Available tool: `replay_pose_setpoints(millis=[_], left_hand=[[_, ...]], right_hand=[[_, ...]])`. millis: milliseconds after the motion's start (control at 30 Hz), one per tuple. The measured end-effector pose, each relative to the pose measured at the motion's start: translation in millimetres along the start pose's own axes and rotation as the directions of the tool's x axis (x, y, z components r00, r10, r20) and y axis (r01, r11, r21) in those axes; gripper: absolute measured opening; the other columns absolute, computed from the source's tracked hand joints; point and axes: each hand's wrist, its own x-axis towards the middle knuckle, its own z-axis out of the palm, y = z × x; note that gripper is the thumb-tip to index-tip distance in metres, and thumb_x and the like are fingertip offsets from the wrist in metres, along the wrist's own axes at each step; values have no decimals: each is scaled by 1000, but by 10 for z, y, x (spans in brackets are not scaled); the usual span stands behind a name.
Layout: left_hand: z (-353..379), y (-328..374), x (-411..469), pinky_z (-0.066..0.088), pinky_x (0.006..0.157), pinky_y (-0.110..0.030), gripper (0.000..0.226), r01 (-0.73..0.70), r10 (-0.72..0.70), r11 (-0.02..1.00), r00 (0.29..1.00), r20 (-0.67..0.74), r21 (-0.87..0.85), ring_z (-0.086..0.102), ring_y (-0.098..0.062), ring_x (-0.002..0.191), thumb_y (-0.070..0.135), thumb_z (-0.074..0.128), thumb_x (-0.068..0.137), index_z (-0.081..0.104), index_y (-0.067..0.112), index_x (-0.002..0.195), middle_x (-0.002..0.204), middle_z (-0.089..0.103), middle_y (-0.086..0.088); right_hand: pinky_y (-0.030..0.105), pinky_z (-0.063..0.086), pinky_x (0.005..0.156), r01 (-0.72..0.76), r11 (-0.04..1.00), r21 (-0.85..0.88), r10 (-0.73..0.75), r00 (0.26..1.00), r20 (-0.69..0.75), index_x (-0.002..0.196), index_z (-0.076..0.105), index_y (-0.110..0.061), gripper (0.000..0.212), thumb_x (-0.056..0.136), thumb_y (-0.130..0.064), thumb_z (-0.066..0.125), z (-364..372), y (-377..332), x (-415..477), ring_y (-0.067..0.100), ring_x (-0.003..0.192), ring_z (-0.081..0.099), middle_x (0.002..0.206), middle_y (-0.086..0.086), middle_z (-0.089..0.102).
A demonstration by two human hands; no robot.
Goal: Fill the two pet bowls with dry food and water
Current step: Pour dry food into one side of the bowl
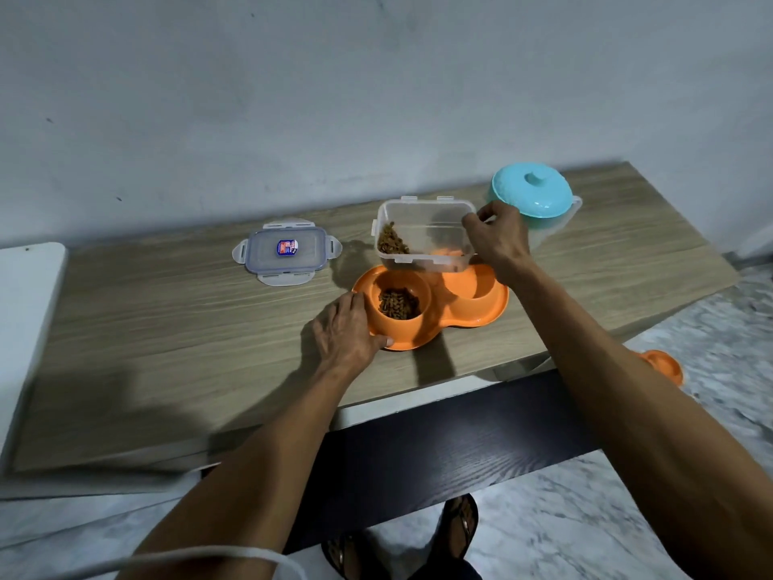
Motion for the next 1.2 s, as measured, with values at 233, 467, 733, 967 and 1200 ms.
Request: replay_pose_setpoints(millis=[233,467,733,967,1200], left_hand=[[-13,-11,-3,28,111,-52,95,18,-18,999,1000,-13,36,31,-25,143,51,78,71,31,23,148,153,34,0],[18,-19,83,23,113,-52,91,23,-21,999,999,-41,40,27,-24,145,48,76,76,28,24,149,155,31,1],[28,-18,113,22,116,-53,95,41,-39,996,999,-18,79,25,-24,146,46,75,77,22,22,152,157,28,-1],[30,-81,145,22,114,-58,100,39,-39,998,999,4,53,23,-25,147,46,73,79,12,25,155,160,24,-1],[0,-79,43,23,114,-58,117,19,-21,998,1000,-24,-59,24,-27,148,62,74,70,4,24,156,160,25,-7]], right_hand=[[44,58,81,-51,998,-34,52,998,45,88,72,-7,20,84,-22,59,629,-94,467,33,87,68,91,17,72],[40,59,83,-30,989,-147,39,997,61,96,73,0,21,89,-14,58,1055,-103,832,34,93,69,100,19,73],[32,54,85,-46,979,-201,63,995,82,102,73,0,24,92,-17,59,1229,33,889,33,101,66,108,19,71],[38,56,82,12,980,-197,9,994,104,96,71,1,26,95,-23,59,1184,-21,837,30,93,66,101,18,71],[36,51,78,215,953,-213,-204,976,70,98,72,-3,29,94,-25,53,599,-260,651,32,93,65,102,16,73]])
